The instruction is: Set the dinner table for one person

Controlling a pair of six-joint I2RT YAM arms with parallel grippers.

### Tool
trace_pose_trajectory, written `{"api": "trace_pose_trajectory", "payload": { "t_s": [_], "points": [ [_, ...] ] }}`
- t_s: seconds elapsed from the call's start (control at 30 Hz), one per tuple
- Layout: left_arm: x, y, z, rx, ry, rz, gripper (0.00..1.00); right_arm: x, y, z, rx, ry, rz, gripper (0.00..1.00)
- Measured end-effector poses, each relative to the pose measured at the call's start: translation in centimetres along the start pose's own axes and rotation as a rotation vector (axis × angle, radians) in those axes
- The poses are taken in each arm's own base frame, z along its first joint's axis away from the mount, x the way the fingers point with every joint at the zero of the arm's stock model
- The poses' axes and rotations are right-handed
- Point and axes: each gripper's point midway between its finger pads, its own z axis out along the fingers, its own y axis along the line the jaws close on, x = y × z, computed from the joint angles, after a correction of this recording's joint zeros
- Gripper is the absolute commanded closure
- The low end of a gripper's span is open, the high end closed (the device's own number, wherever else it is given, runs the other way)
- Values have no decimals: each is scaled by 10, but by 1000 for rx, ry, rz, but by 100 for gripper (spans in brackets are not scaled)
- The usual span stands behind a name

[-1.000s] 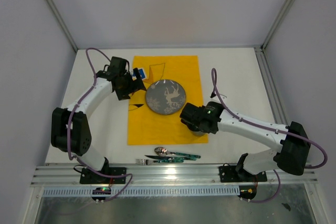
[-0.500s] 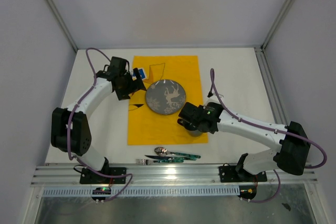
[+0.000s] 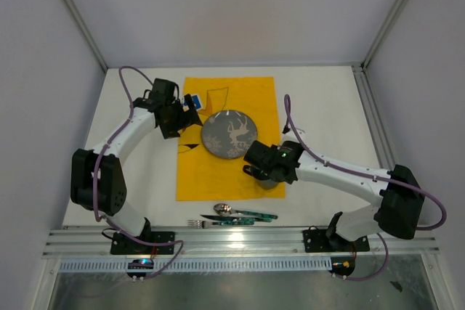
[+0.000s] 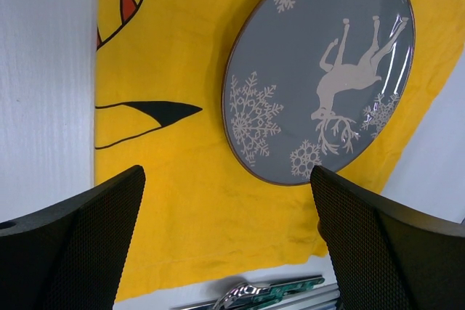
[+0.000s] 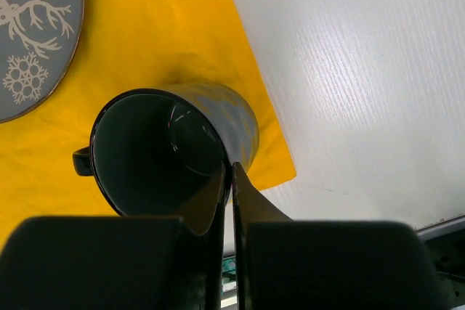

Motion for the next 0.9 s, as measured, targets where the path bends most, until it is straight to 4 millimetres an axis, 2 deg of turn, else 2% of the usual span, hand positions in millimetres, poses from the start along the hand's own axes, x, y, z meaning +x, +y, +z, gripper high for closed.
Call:
{"api": "trace_pose_trajectory", "payload": {
  "t_s": [0.17,0.27,0.3,0.33,0.43,0.9],
  "points": [
    [-1,1,0,-6,-4,3,1,1,-1,1,7,4,-8,97],
    [-1,1,0,-8,-5,3,1,4,-6,2,36,13,-26,84],
    [-1,1,0,-7,-6,4,2,5,-7,3,50,17,-35,71],
    [-2,1,0,-6,-7,4,2,5,-7,3,61,19,-37,66],
    [-3,-1,-1,-4,-10,4,2,5,-6,3,82,25,-49,58],
    [-10,-2,-6,-11,-30,16,2,8,-14,0,116,42,-60,57]
  ]
}}
